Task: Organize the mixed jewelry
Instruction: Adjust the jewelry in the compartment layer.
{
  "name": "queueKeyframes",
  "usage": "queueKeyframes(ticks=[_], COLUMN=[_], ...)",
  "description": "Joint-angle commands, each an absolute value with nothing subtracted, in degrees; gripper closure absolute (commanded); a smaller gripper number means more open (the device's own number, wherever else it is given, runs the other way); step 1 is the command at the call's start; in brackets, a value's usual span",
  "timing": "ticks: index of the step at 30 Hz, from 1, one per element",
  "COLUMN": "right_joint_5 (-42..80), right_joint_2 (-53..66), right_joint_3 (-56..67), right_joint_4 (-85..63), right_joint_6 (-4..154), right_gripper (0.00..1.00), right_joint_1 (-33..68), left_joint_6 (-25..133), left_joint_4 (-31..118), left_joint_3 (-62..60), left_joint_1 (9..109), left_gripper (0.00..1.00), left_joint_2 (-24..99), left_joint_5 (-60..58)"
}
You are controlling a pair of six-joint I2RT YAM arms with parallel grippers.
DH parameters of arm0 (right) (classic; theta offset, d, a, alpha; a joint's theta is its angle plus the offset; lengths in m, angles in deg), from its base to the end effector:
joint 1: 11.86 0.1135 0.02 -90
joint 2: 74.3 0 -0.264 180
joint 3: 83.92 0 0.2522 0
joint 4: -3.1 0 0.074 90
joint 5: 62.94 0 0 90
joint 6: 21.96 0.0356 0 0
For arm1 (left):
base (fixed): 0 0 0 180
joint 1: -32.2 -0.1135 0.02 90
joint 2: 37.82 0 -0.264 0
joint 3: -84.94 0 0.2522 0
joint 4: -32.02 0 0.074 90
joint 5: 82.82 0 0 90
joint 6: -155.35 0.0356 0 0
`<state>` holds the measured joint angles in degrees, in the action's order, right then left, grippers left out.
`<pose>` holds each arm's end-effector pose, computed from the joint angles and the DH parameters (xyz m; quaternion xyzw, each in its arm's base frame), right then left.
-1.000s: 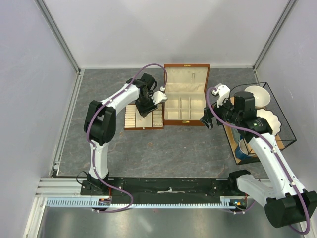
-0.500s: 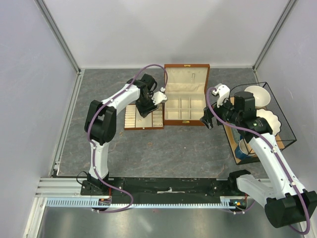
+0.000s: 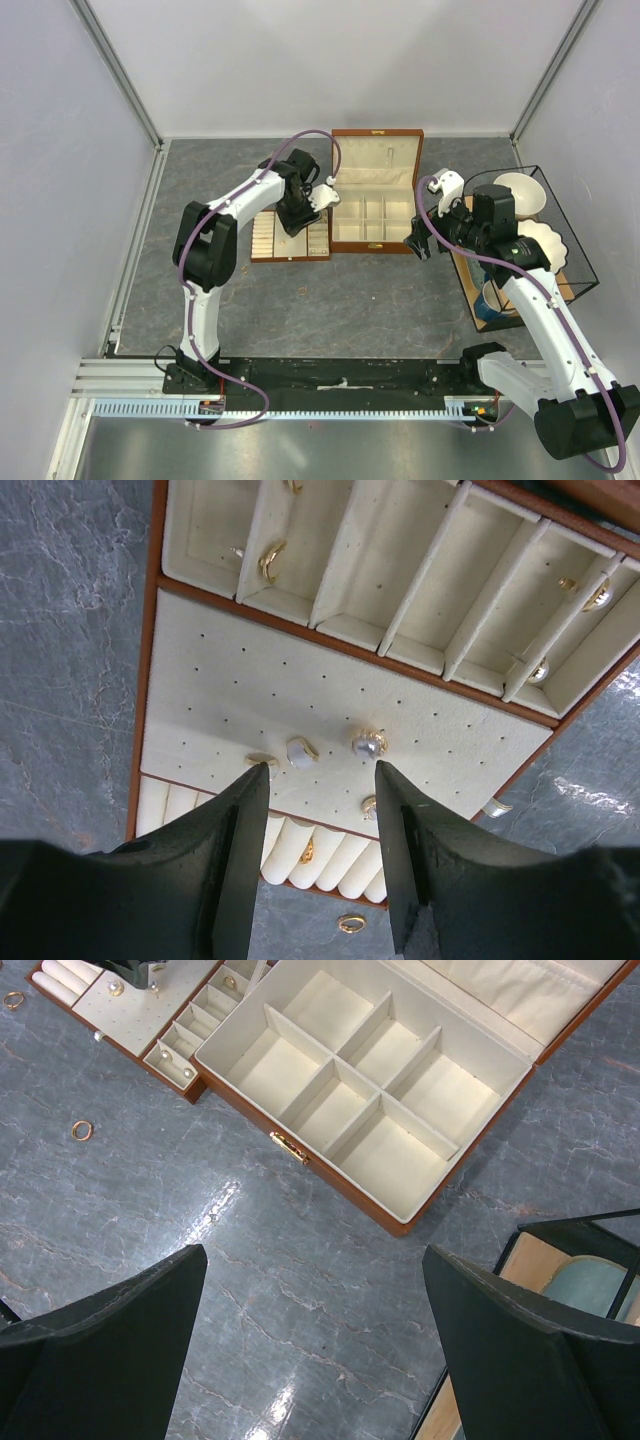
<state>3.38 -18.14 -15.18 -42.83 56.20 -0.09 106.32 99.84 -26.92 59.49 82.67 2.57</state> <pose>0.2009 0.0565 0.3291 -0.2715 0.8234 0.1803 0.4645 0.3799 -0.1992 0.1967 0.5606 0.8187 -0.0256 0.1218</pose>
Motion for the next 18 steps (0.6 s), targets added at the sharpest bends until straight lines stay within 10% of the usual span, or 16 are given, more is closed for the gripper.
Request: queueKeyframes(ticks=[1,18], right_joint_5=[2.54,2.71], right_joint_2=[-19.02,-19.37], right_joint_3=[-14.61,-14.61], right_joint_4=[-41.87,-41.87], right_joint_6=[56.17,56.26], right_gripper=[0.02,0.02], right_joint_1=[-0.26,-0.35], left_joint_6=[106.57,104.47], left_joint_4=[98.86,97.82], left_joint_3=[-29.45,-27.78], left_joint_1=[60.06,60.16], left_gripper=[0.46,0.46], left_joint_2=[83.12,78.82], left_joint_5=[2.34,1.38])
